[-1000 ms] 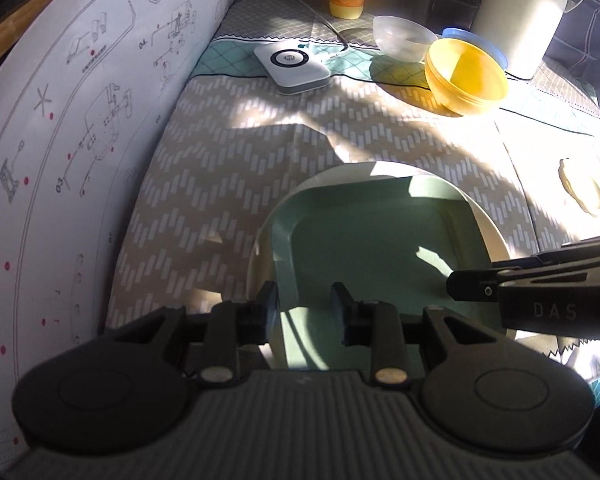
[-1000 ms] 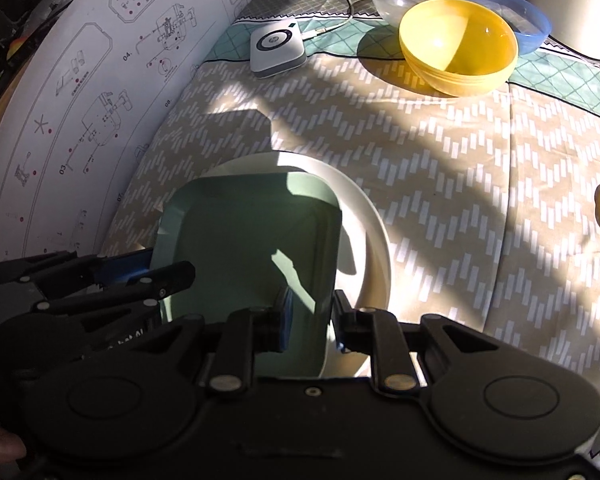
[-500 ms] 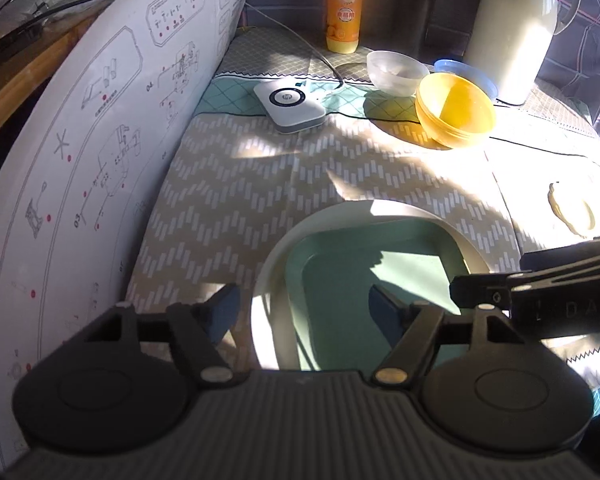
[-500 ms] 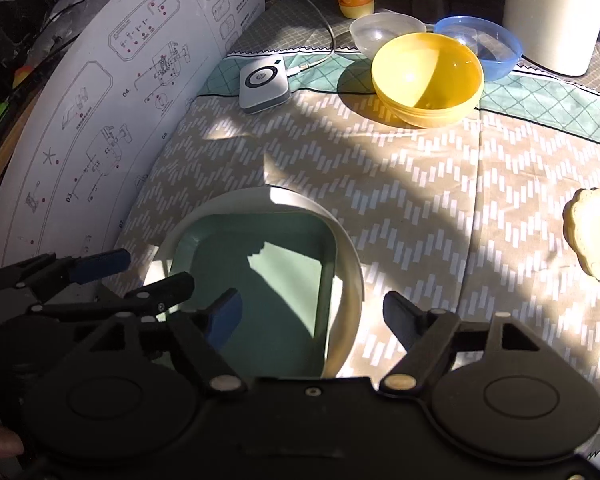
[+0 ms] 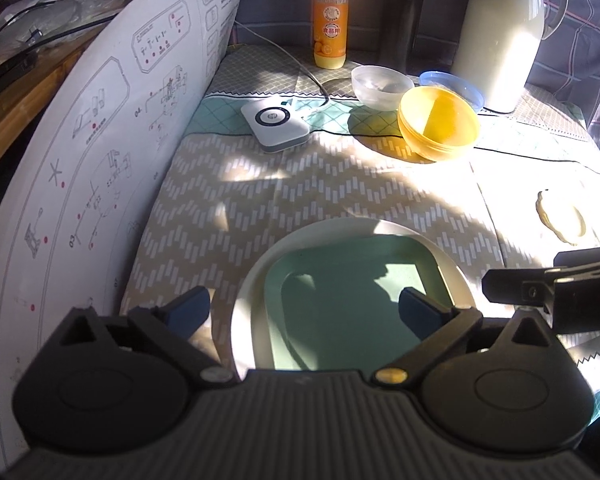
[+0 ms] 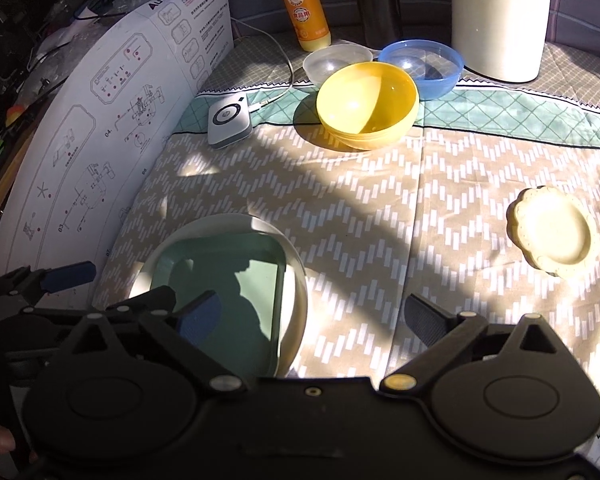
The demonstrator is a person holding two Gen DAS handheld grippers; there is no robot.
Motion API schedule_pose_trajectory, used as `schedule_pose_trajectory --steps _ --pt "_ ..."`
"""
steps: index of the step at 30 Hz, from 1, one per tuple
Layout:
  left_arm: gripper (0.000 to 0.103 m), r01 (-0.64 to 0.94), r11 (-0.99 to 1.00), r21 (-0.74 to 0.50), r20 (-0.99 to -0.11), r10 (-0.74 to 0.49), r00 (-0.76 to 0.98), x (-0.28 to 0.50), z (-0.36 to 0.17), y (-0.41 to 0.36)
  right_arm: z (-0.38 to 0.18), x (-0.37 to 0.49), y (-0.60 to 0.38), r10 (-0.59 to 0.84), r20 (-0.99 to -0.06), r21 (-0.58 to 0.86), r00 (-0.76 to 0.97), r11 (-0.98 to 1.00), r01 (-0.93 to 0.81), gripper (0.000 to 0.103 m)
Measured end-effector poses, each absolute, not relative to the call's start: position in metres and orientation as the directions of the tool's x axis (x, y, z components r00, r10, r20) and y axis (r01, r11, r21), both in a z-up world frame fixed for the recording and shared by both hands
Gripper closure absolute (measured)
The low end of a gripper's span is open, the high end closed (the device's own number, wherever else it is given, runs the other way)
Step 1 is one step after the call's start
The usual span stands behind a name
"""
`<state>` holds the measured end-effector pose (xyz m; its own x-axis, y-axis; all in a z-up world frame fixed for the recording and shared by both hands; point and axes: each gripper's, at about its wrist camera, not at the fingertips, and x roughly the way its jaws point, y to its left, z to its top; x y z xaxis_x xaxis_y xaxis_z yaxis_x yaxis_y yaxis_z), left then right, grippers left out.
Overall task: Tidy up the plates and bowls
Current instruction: 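Open both tools and lift them off the green tray, then close the right tool on the yellow scalloped plate rim while the left tool grips it too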
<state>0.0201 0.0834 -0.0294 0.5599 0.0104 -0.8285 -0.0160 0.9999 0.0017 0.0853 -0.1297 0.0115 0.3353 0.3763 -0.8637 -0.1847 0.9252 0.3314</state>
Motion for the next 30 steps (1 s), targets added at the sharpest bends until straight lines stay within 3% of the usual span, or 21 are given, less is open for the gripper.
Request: schedule_pose_trajectory --steps 25,30 --pt "0.0 0.336 0.942 0.019 -0.824 -0.176 0.538 0.081 -0.049 -0.097 -0.038 0.081 -0.336 0.162 -0.886 0.282 0.435 0.933 0.226 0.003" --pt "0.001 0.378 0.925 0.042 -0.824 -0.182 0.537 0.098 -0.057 -0.126 -0.044 0.099 -0.352 0.115 -0.877 0.249 0.467 0.94 0.235 0.01"
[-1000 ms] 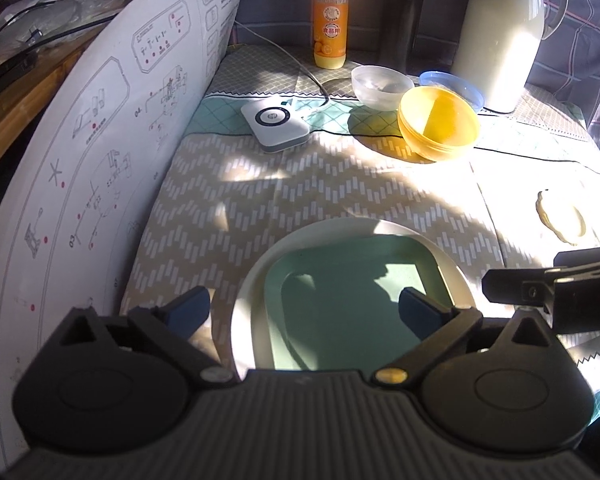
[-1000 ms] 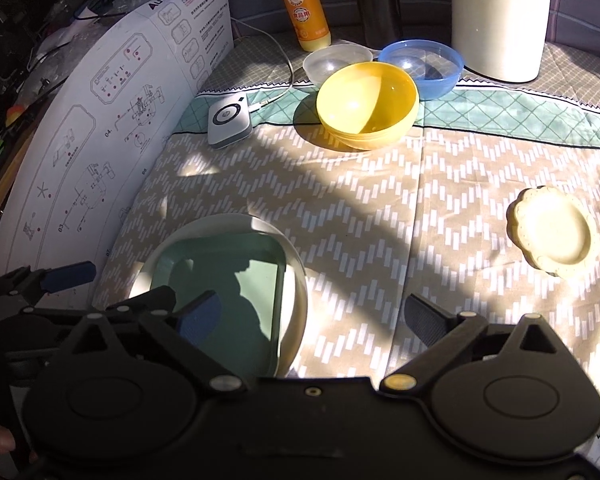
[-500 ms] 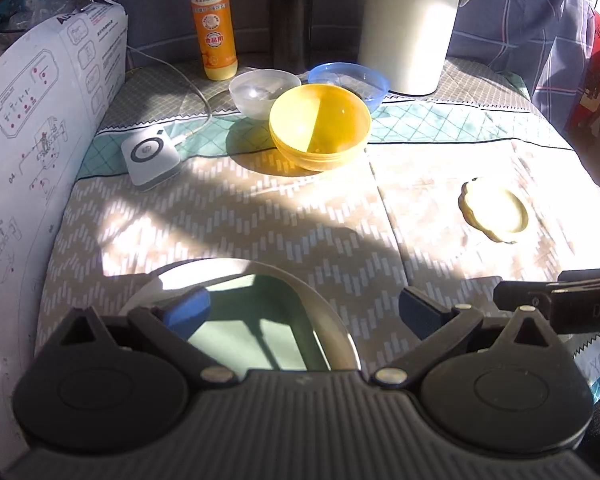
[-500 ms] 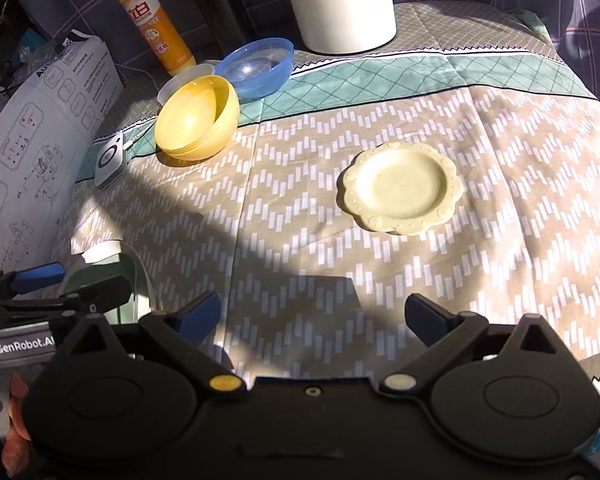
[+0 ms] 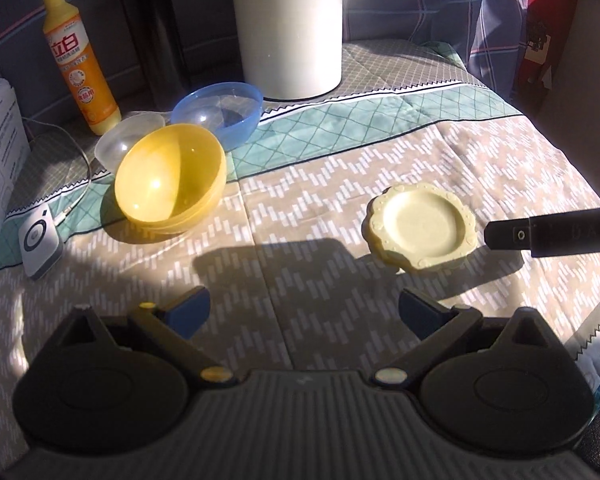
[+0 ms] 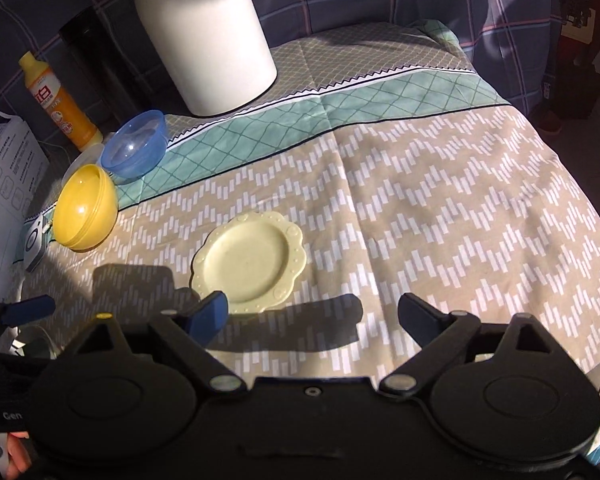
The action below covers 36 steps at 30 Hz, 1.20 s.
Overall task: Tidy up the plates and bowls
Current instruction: 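Close the right tool on the yellow scalloped plate rim while the left tool grips it too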
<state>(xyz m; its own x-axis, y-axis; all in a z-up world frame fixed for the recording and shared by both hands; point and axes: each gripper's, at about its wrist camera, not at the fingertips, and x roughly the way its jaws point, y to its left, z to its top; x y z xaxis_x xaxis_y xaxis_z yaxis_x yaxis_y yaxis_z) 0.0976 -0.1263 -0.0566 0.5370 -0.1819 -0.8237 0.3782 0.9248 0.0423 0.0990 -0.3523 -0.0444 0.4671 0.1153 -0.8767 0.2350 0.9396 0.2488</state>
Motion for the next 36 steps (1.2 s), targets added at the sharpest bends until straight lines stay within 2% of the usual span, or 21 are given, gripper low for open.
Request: schedule_pose_trajectory --steps 6,8,9,10,13,24,26,28,29,36 --pt "0.013 0.427 0.904 0.017 -0.832 -0.225 0.508 0.116 -0.065 -0.156 -0.054 0.125 -0.361 0.141 -0.861 0.276 0.488 0.937 0.216 0.032" --pt "0.017 0.435 0.9 -0.011 -0.837 -0.246 0.488 0.122 -0.068 -0.163 -0.056 0.132 -0.36 0.157 -0.856 0.289 0.492 0.935 0.204 0.036" --pt "0.019 0.436 0.899 -0.023 -0.84 -0.254 0.48 0.124 -0.07 -0.165 -0.057 0.135 -0.359 0.163 -0.854 0.292 0.494 0.936 0.196 0.04" --pt "0.02 0.436 0.899 -0.035 -0.841 -0.262 0.473 0.126 -0.071 -0.167 -0.058 0.136 -0.358 0.169 -0.853 0.295 0.494 0.937 0.187 0.05" --pt "0.023 0.428 0.901 -0.064 -0.846 -0.276 0.455 0.133 -0.075 -0.171 -0.065 0.14 -0.358 0.199 -0.856 0.311 0.477 0.935 0.168 0.065" --pt "0.032 0.424 0.902 -0.079 -0.873 -0.268 0.407 0.146 -0.096 -0.187 -0.078 0.139 -0.35 0.176 -0.858 0.269 0.482 0.954 0.13 0.066" --pt "0.037 0.439 0.896 -0.074 -0.869 -0.273 0.412 0.144 -0.096 -0.19 -0.078 0.141 -0.346 0.168 -0.858 0.254 0.486 0.96 0.117 0.071" --pt "0.055 0.47 0.88 -0.068 -0.863 -0.289 0.414 0.141 -0.094 -0.194 -0.079 0.141 -0.343 0.171 -0.856 0.252 0.489 0.962 0.105 0.074" --pt "0.06 0.485 0.872 -0.071 -0.861 -0.298 0.411 0.14 -0.094 -0.196 -0.079 0.142 -0.342 0.185 -0.854 0.263 0.487 0.96 0.097 0.077" --pt "0.062 0.48 0.875 -0.059 -0.854 -0.294 0.429 0.137 -0.093 -0.196 -0.081 0.144 -0.338 0.165 -0.854 0.244 0.494 0.965 0.1 0.077"
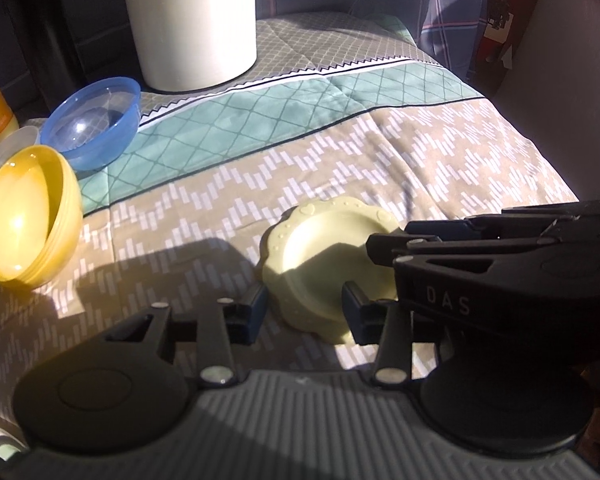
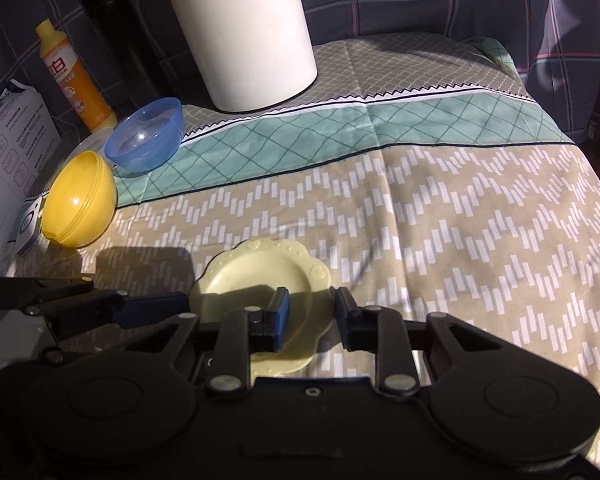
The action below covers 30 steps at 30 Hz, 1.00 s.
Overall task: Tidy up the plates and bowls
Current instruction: 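Close the right tool on the yellow scalloped plate rim while the left tool grips it too, then carry the yellow scalloped plate with both tools and lower it into the green tray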
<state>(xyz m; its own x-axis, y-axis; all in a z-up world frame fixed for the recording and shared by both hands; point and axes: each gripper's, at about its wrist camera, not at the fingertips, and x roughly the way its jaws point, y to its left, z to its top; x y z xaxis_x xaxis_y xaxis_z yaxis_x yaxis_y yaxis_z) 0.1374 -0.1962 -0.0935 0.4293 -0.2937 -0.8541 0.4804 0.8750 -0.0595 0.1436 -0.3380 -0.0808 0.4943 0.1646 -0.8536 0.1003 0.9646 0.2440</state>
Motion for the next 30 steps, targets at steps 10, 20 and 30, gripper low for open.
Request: schedule_pose_trajectory --steps 10,20,30 --pt "0.068 0.452 0.892 -0.025 -0.864 -0.247 0.439 0.127 -0.087 -0.186 -0.073 0.136 -0.326 0.184 -0.861 0.265 0.474 0.958 0.11 0.077" --pt "0.07 0.418 0.907 -0.047 -0.86 -0.25 0.446 0.116 -0.07 -0.158 -0.057 0.129 -0.31 0.217 -0.863 0.289 0.455 0.953 0.092 0.077" --pt "0.07 0.359 0.932 -0.047 -0.846 -0.228 0.482 0.097 -0.043 -0.106 -0.028 0.126 -0.267 0.26 -0.855 0.297 0.448 0.955 0.014 0.077"
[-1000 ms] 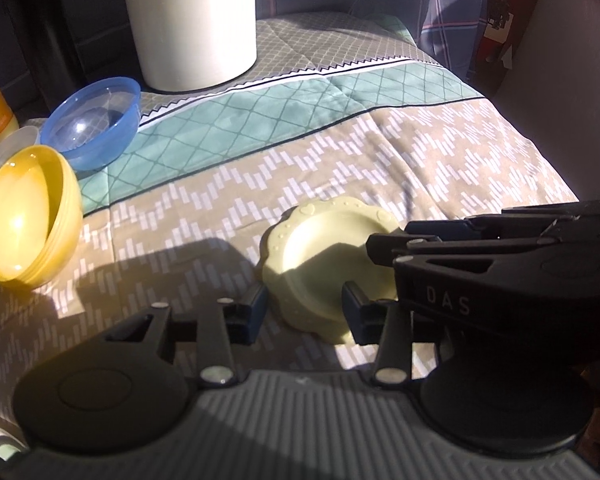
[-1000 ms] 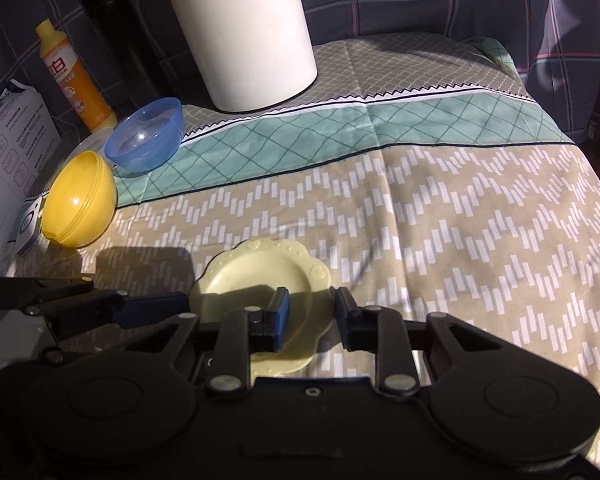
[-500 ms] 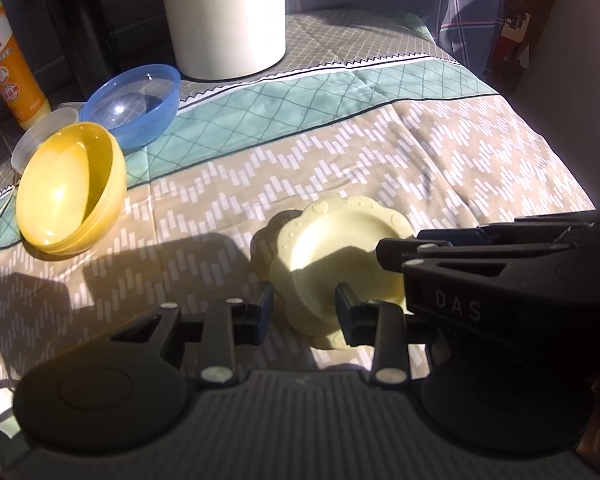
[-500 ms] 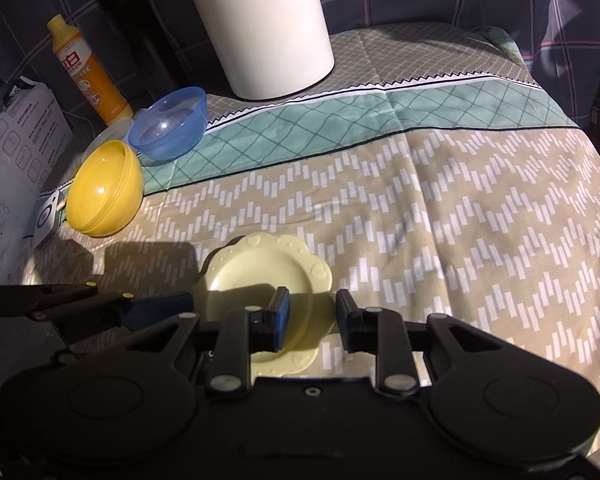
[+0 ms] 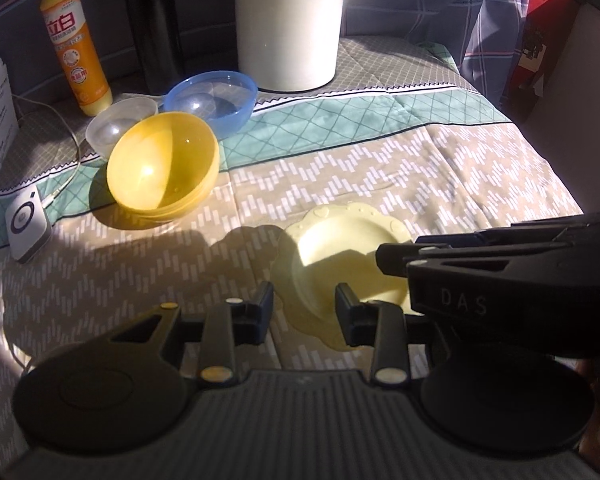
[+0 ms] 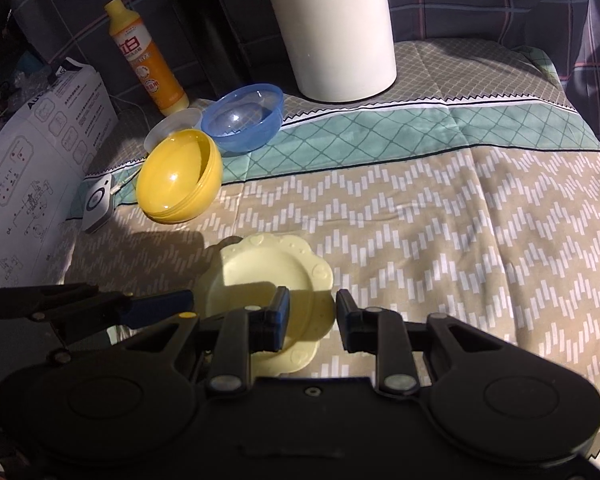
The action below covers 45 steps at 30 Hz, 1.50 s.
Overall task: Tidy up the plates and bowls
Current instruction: 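Carry the yellow scalloped plate with both tools and lower it into the green tray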
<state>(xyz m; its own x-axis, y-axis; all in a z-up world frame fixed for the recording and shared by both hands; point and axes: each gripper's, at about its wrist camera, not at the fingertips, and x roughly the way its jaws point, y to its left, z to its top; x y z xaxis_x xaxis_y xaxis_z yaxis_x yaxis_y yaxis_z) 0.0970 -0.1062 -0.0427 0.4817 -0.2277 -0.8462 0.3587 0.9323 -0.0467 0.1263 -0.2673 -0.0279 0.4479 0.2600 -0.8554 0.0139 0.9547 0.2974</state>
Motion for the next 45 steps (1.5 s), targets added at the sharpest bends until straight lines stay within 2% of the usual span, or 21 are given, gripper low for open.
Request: schedule_pose_trajectory --steps 9,22,45 --pt "0.07 0.252 0.967 -0.039 -0.847 -0.166 0.506 0.067 -0.032 -0.027 -0.01 0.117 -0.186 0.339 -0.854 0.319 0.395 0.94 -0.117 0.077" --pt "0.07 0.095 0.993 -0.075 -0.873 -0.111 0.475 0.027 -0.045 0.067 -0.015 0.106 -0.088 0.403 -0.876 0.33 0.266 0.902 -0.28 0.077" --pt "0.07 0.05 0.991 -0.122 -0.888 -0.132 0.441 0.017 -0.064 0.095 -0.033 0.101 -0.054 0.39 -0.901 0.319 0.191 0.892 -0.319 0.077"
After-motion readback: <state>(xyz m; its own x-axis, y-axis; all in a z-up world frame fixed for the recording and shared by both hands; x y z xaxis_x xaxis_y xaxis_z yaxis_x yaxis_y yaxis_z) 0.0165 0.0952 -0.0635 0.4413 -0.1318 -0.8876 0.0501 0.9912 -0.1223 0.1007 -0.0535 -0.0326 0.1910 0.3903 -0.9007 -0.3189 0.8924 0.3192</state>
